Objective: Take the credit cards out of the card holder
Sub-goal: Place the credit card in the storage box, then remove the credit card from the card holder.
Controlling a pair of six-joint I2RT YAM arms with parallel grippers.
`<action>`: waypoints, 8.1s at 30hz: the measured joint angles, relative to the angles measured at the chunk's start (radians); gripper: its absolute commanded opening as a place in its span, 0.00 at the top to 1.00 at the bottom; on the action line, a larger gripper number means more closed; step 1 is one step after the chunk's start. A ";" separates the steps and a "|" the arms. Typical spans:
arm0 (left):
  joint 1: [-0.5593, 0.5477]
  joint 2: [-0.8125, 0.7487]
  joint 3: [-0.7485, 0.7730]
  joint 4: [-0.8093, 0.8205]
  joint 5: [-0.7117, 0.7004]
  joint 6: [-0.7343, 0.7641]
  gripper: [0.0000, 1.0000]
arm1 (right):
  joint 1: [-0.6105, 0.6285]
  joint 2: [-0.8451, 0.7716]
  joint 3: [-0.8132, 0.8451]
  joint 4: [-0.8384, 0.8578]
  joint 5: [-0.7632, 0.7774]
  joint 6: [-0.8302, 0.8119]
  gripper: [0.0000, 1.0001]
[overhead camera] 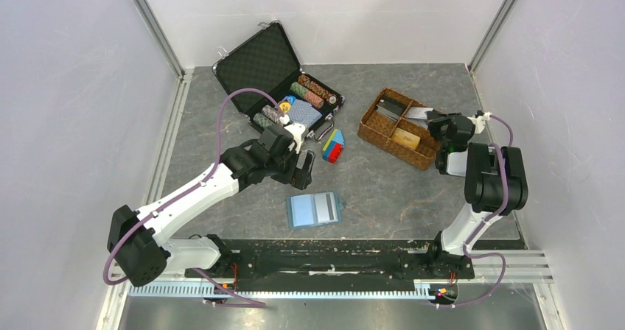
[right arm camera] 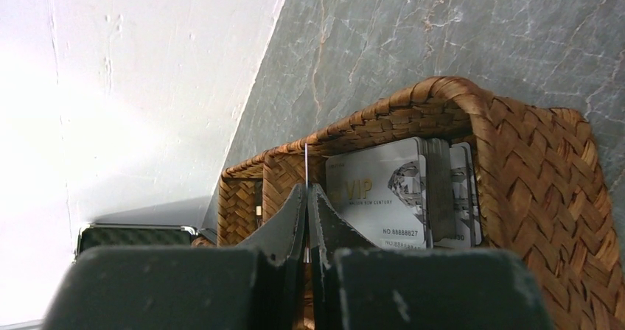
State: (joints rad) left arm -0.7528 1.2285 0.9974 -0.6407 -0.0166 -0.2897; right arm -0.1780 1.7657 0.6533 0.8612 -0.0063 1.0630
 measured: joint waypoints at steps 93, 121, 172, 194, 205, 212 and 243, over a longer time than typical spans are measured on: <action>0.017 -0.103 -0.353 0.248 0.181 -0.323 0.50 | 0.466 -0.735 -0.195 -0.796 -0.381 -0.523 0.57; 0.018 0.013 -0.534 0.508 0.180 -0.554 0.71 | 1.071 -0.540 -0.333 -0.510 -0.161 -0.245 0.54; 0.018 0.120 -0.599 0.796 0.319 -0.565 0.74 | 1.071 -0.378 -0.328 -0.390 -0.124 -0.217 0.58; 0.022 0.153 -0.621 0.856 0.360 -0.574 0.94 | 1.050 -0.342 -0.328 -0.303 -0.155 -0.188 0.62; 0.023 0.155 -0.621 0.857 0.362 -0.574 0.91 | 1.045 -0.393 -0.328 -0.311 -0.153 -0.218 0.75; 0.022 0.158 -0.617 0.858 0.366 -0.575 0.89 | 1.046 -0.417 -0.326 -0.312 -0.177 -0.247 0.71; 0.022 -0.173 -0.548 0.473 0.171 -0.573 0.59 | 1.051 -0.385 -0.218 -0.479 -0.214 -0.388 0.65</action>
State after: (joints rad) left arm -0.7307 1.0557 0.4492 -0.1680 0.1547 -0.8631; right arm 0.8734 1.3811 0.4355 0.3824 -0.2203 0.6750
